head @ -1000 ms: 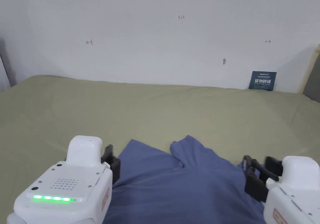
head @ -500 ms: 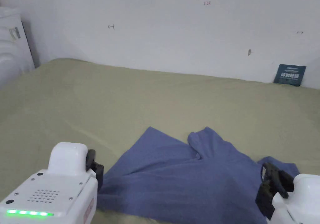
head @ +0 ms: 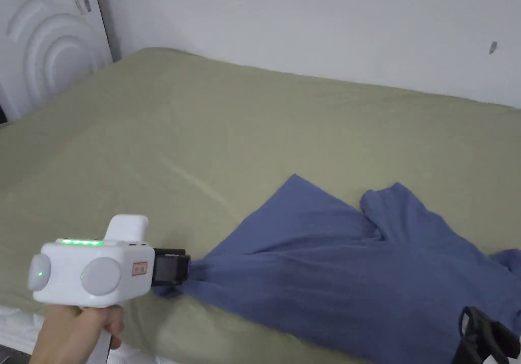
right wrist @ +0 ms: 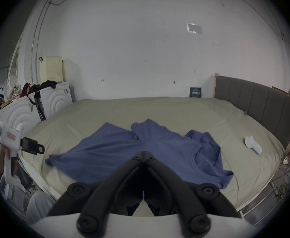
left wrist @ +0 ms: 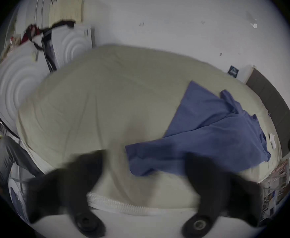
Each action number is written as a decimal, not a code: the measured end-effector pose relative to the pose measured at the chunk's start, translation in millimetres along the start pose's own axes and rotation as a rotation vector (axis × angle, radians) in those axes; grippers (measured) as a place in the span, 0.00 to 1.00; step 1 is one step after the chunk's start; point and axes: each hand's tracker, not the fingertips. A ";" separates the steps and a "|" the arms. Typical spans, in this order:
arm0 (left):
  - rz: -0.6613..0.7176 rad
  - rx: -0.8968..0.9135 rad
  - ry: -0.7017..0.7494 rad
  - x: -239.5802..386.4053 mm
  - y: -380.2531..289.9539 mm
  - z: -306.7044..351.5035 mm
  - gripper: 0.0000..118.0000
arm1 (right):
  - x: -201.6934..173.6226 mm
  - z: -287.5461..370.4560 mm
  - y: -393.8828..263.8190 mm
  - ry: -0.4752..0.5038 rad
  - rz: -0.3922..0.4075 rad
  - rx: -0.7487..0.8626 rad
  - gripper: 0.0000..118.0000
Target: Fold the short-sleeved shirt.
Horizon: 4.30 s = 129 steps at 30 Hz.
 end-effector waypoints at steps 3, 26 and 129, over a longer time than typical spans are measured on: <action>-0.047 -0.099 0.036 32.4 7.1 -3.5 0.99 | 1.8 -6.4 -4.2 0.000 0.014 -0.033 0.02; -0.100 -0.101 0.024 58.2 -10.3 -4.4 0.01 | 89.6 -205.7 67.0 -0.031 0.051 -0.288 0.02; -0.227 0.488 0.242 246.2 466.4 1.6 0.01 | 162.0 -331.6 480.0 -0.203 0.131 0.142 0.02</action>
